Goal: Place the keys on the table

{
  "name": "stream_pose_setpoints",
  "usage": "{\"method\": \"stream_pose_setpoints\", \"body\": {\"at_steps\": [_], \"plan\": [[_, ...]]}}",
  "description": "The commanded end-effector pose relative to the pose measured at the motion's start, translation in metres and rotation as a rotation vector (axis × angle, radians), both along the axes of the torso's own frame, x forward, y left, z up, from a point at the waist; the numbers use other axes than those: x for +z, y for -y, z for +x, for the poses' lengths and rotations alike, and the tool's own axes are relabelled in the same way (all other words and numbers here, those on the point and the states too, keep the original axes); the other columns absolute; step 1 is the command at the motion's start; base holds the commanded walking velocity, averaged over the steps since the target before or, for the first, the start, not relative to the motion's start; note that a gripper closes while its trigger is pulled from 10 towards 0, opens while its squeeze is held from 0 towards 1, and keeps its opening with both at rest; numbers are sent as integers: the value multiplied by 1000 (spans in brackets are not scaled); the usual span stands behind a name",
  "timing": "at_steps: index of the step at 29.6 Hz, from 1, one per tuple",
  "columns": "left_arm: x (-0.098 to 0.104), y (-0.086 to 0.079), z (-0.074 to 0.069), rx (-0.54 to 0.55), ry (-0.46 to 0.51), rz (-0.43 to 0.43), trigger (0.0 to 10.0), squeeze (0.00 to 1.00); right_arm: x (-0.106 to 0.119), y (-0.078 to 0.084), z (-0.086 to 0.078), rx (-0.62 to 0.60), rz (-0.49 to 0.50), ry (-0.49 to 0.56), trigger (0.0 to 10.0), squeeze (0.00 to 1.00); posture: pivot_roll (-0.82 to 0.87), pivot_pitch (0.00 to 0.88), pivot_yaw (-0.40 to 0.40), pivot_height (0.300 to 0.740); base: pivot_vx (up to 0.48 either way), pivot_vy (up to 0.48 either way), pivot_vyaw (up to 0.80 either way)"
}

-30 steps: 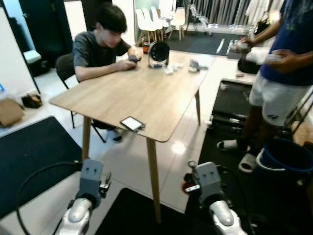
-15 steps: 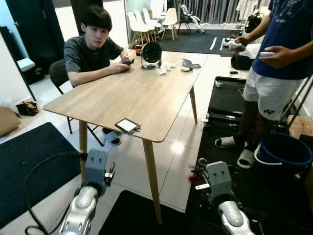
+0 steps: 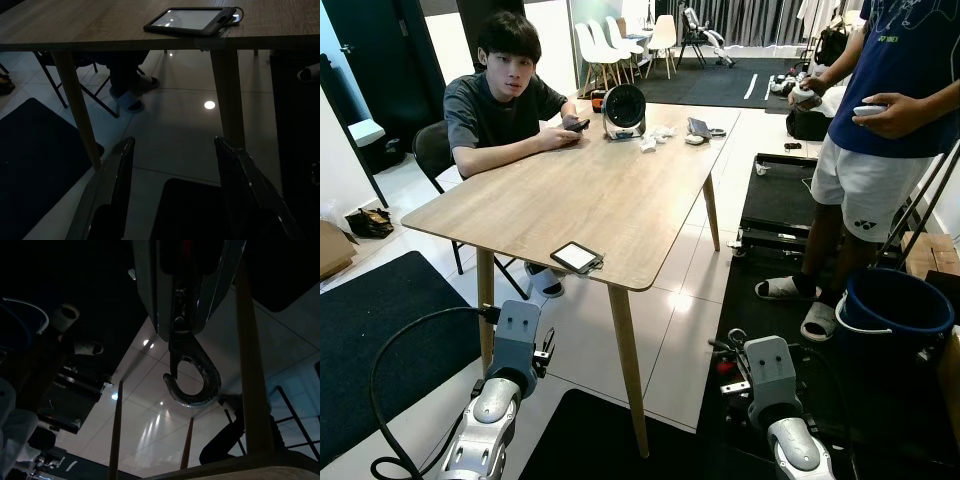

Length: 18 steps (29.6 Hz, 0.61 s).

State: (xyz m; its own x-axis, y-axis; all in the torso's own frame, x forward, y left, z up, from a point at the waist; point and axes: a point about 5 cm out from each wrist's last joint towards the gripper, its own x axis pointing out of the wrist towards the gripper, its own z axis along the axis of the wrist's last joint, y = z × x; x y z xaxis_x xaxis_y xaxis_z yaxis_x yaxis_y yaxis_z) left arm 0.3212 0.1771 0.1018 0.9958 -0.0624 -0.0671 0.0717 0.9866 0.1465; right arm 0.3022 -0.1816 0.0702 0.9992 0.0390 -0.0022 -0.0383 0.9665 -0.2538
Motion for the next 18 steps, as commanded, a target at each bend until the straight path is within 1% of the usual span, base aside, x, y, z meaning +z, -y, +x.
{"method": "stream_pose_setpoints", "body": {"at_steps": [1, 2, 3, 10, 11, 16, 17, 18], "plan": [[-6, -7, -4, 6, -20, 24, 10000, 0, 0, 0, -1, -4, 6, 3, 10000, 0, -6, 101, 75, 740, 0, 0, 0], [-6, -7, -4, 6, -20, 24, 10000, 0, 0, 0, -1, -4, 6, 3, 10000, 0, -6, 101, 75, 740, 0, 0, 0], [-10, -12, -10, -3, -35, 55, 10000, 0, -8, -12, -6, 25, 21, -19, 10000, 0, 9, 98, 73, 740, 0, 0, 0], [-10, -12, -10, -3, -35, 55, 10000, 0, -8, -12, -6, 25, 21, -19, 10000, 0, 9, 98, 73, 740, 0, 0, 0], [-11, -15, -15, -4, -39, 69, 10000, 0, -12, -23, -7, 64, 22, -30, 10000, 0, 20, 86, 41, 740, 0, 0, 0], [-11, -15, -15, -4, -39, 69, 10000, 0, -12, -23, -7, 64, 22, -30, 10000, 0, 20, 86, 41, 740, 0, 0, 0], [-11, -11, -16, 8, -30, 50, 10000, 0, -9, -25, 0, 95, 5, -27, 10000, 0, 5, 63, -12, 740, 0, 0, 0], [-11, -11, -16, 8, -30, 50, 10000, 0, -9, -25, 0, 95, 5, -27, 10000, 0, 5, 63, -12, 740, 0, 0, 0]]}}
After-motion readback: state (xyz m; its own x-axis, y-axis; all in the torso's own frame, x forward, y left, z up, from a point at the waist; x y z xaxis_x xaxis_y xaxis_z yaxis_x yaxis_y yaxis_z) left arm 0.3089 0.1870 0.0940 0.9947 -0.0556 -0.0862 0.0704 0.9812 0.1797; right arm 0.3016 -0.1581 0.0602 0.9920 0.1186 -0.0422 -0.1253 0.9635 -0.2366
